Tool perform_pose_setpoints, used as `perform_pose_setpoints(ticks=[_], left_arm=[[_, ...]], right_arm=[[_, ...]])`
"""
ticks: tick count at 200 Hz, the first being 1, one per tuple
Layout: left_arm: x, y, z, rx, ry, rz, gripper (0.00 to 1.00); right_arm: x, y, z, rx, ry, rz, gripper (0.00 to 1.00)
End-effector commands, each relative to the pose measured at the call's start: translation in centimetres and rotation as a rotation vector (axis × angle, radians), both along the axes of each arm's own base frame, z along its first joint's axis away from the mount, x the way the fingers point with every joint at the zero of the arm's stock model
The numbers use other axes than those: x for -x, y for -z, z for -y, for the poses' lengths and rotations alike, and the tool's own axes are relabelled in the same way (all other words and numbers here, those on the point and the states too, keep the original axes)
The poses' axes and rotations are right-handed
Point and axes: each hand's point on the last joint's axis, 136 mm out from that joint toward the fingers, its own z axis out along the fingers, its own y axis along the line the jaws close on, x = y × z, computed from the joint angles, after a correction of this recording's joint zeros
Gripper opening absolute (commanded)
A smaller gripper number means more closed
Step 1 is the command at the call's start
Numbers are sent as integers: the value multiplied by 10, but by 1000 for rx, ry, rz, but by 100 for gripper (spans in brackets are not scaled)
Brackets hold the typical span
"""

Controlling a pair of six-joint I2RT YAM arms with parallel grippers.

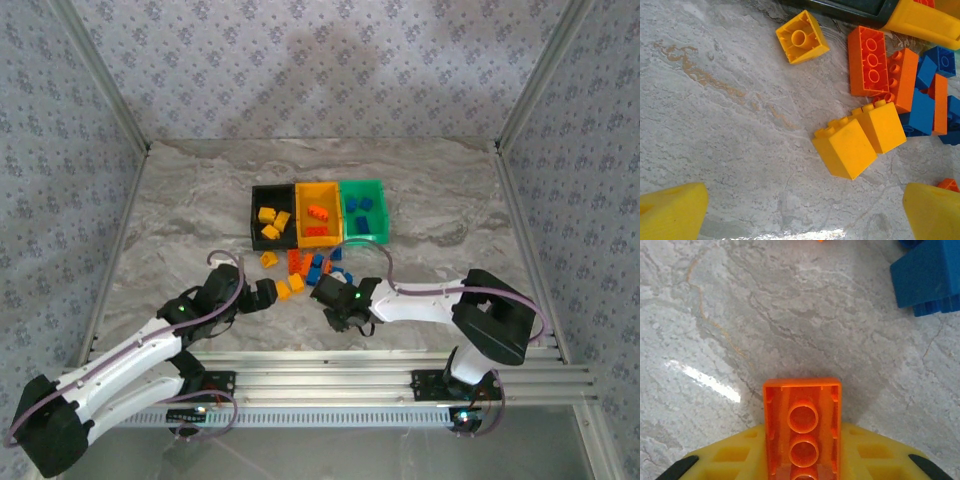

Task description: Sort the legos into containers by color

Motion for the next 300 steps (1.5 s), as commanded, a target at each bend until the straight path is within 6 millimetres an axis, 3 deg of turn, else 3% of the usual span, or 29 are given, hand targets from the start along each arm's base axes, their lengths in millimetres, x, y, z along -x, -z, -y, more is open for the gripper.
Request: perform_pose_setpoints(ticks=[1,23,39,68,84,89,131,161,185,200,216,249,277,300], left_arm=[[0,0,-1,4,-9,0,100],[-1,-1,-1,1,-11,3,100],[-2,-3,-1,-1,-12,9,100],[-3,-5,-2,-3,-18,14,100],[-3,-6,-2,-4,-19,15,100],[-3,-6,-2,-4,-18,15,100],[-3,-6,-2,4,-21,13,100],[-4,-9,-1,1,-18,15,100],[-6,-10,-2,-7,-26,13,100],[-8,-11,-1,-9,-25,13,100],[-11,-11,2,-10,-19,12,100],[-23,-18,10,-67,13,10,99],[-45,-19,24,-108,40,39,96],[-70,-7,26,-170,12,41,87]], right_arm=[[7,-19,-13,-67,-25,-7,30],[-2,-53,-21,-120,-37,49,28],[-21,-84,-29,-182,-31,112,28],[-82,-138,-43,-309,55,228,28],[-122,-148,-47,-337,124,268,28],[-137,-160,-53,-362,143,292,28],[-230,-139,-52,-316,309,320,30],[-264,-113,-56,-267,360,290,34],[-276,-108,-60,-267,373,286,48],[-279,-118,-62,-294,372,306,67],[-277,-137,-65,-331,358,333,77],[-247,-166,-63,-398,331,378,82],[-215,-168,-53,-431,330,391,83],[-195,-171,-44,-461,333,394,83]])
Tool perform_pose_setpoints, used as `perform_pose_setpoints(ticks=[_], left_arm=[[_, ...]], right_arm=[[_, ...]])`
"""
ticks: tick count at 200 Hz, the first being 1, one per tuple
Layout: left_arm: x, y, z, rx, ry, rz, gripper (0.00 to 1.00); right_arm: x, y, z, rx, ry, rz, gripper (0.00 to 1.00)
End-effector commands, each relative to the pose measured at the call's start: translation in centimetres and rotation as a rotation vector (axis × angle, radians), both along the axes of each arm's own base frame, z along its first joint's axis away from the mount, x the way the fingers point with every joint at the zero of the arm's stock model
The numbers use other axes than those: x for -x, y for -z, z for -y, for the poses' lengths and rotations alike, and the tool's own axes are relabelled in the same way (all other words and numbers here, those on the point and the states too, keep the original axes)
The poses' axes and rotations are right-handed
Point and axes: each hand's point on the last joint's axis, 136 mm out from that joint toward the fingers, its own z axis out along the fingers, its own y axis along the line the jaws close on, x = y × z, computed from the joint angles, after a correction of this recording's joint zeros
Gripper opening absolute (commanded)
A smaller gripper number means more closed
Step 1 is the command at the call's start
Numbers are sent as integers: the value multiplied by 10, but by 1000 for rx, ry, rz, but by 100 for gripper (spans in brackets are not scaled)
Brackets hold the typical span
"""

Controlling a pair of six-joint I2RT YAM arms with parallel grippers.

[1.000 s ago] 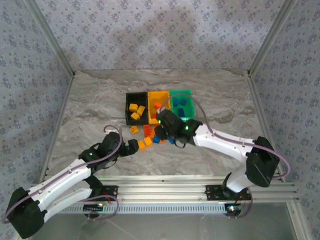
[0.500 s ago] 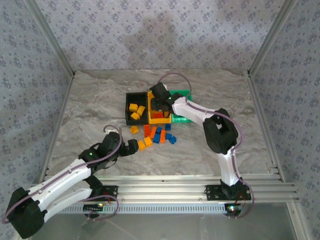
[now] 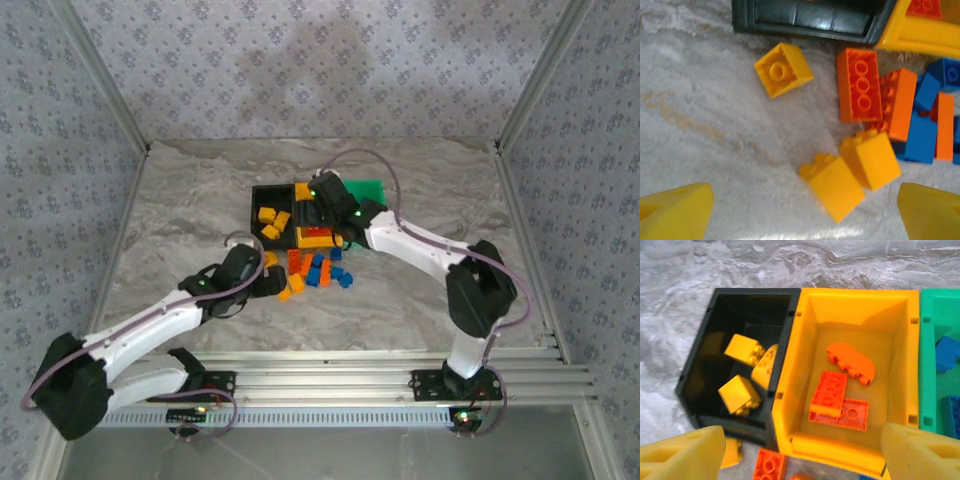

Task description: Sort the legos into containers by color

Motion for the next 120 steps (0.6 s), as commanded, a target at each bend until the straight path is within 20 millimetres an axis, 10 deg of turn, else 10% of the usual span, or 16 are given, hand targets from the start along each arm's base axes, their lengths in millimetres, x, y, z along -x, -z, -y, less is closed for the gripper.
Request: perform_pose_setpoints(ticks=[1,120], left_arm=[[-31,-2,3,-54,-15,63,86],[-89,42,-1,-121,-99,128,75]], right_arm=[[14,-8,9,-45,24,29,83],[65,-31,56,-92,36,98,84]])
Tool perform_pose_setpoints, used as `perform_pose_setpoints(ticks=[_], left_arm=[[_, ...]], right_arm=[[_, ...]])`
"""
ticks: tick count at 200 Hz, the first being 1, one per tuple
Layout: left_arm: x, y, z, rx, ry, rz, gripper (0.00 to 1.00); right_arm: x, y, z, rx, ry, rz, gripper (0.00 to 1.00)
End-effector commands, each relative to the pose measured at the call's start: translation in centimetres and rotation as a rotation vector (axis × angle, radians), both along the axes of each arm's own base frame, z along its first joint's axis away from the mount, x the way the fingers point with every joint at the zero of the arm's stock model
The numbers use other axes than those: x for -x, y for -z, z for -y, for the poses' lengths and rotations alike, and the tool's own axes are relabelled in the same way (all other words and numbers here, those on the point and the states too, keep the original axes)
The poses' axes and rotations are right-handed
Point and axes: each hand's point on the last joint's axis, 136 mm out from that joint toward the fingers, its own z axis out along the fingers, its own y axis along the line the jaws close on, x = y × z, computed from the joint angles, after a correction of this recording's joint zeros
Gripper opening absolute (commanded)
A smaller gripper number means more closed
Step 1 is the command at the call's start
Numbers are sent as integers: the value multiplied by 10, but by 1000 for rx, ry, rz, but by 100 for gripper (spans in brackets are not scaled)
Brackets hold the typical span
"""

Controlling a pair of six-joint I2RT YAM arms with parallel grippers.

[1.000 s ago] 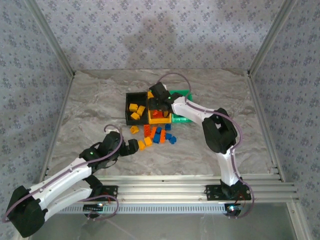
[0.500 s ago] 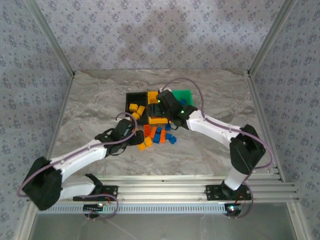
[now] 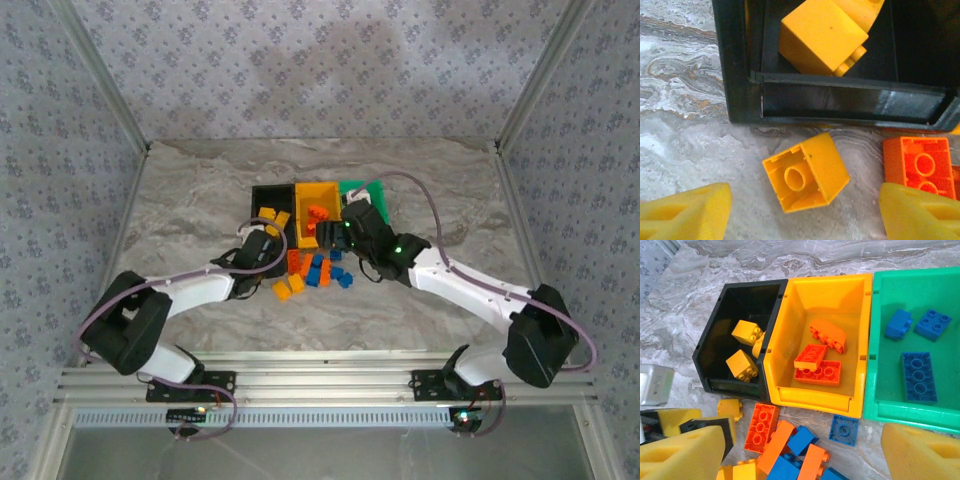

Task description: Sort the legos into containers by color

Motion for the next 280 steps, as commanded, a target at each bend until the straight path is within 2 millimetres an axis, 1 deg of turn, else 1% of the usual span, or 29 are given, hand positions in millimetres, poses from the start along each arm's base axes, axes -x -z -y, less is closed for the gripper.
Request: perform_pose_setpoints(ticks=[1,27,47,55,65,76,92,112,130,146,177,195,208,220,228,245,262,280], left_arm=[[-19,-4,2,-5,-13,59,74],[-21,11,0,-32,-25,31,69],[-19,23,-3,-47,-31,11,63],[-18,27,-4,-52,-33,3,58],[-17,29,-5,-49,-37,-1,53],[-14,32,-6,-50,-39,-6,51],[-10,35,-10,-58,-41,-16,44],[-4,34,-12,-48,-45,-22,40],[4,26,-12,-23,-43,-18,37],[13,15,-12,-8,-37,-9,34],[37,-7,-8,26,-11,7,32],[48,-27,-4,60,6,25,32],[48,-44,-4,81,5,48,32],[43,-62,-2,88,12,82,33],[36,-74,-1,84,11,106,34],[13,-93,3,92,-8,135,33],[-17,-103,5,97,-35,156,33],[-46,-107,9,96,-55,158,33]], right_arm=[[4,-8,5,-22,20,26,84],[10,-15,8,-25,16,45,84],[15,-18,10,-27,17,56,84],[16,-18,12,-27,19,60,84],[17,-20,13,-28,22,64,84],[19,-20,15,-27,22,68,84],[20,-20,16,-27,26,72,84],[21,-19,18,-27,32,71,84],[21,-15,19,-24,36,65,84],[21,-12,20,-24,40,59,84],[22,-10,22,-27,47,54,84],[22,-8,23,-32,52,50,84],[23,-8,25,-38,57,49,84],[24,-6,26,-41,62,44,84],[24,-6,27,-42,63,44,84],[25,-4,30,-39,69,35,84],[26,-2,33,-34,76,29,84],[28,1,38,-23,88,21,84]])
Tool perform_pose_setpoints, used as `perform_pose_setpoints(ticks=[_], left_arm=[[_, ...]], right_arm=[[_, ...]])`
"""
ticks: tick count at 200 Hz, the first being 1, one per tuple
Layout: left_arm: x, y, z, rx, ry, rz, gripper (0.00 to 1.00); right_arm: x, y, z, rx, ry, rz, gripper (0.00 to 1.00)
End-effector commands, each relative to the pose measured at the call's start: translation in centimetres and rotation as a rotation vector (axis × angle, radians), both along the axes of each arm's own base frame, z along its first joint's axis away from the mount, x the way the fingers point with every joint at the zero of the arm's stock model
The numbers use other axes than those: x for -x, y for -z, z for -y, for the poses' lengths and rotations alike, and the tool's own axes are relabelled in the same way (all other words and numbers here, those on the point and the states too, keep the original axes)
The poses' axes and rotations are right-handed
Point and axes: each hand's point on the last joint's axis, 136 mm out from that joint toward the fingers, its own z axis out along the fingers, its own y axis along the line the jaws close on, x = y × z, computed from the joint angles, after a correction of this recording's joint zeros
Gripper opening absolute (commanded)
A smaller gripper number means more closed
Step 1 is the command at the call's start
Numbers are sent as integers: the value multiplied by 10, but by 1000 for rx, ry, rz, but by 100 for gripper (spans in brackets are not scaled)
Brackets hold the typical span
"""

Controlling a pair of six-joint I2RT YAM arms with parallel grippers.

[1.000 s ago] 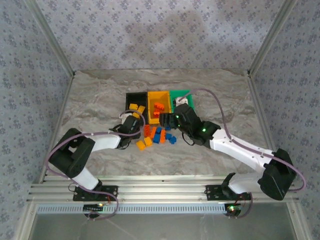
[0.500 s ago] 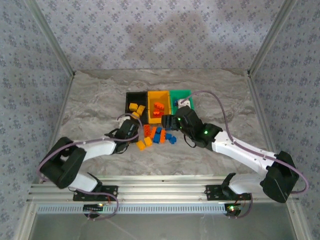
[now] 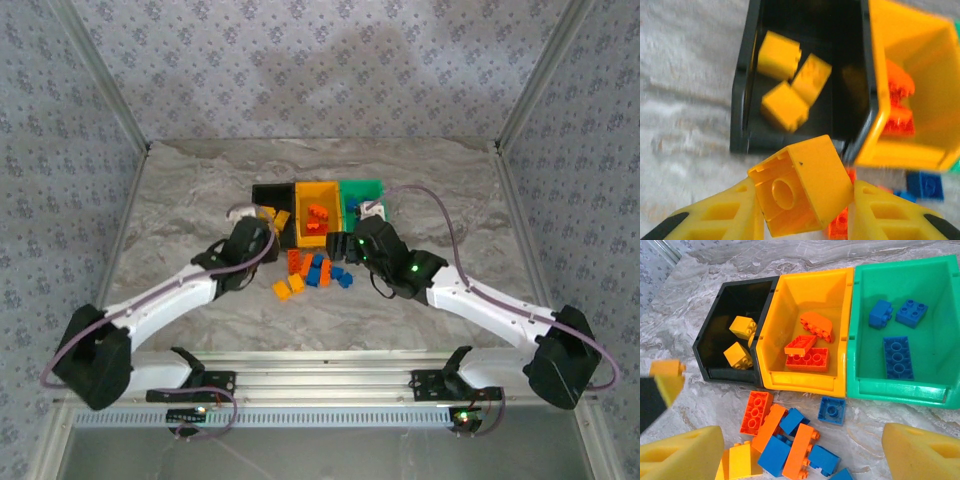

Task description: Sort the legos into containers by color

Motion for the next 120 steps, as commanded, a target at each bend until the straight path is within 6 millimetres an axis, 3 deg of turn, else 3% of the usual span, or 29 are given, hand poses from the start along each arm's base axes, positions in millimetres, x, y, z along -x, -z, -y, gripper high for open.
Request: perform_pose_setpoints(ticks=[1,40,68,97,120], left_arm=[[-35,-11,5,-9,-6,16,33],[-79,-2,17,-59,-18,-25,35],[-97,5,21,-74,-22,-54,49],[-100,-8,31,-28,2,-44,65],[-90,-25,38,6,29,-28,75]], right_arm=[[2,1,14,3,49,-2,84],[9,12,22,13,56,-27,84],[15,16,27,12,55,-37,85],[20,19,28,14,38,-58,86],[23,24,29,3,48,-80,87]])
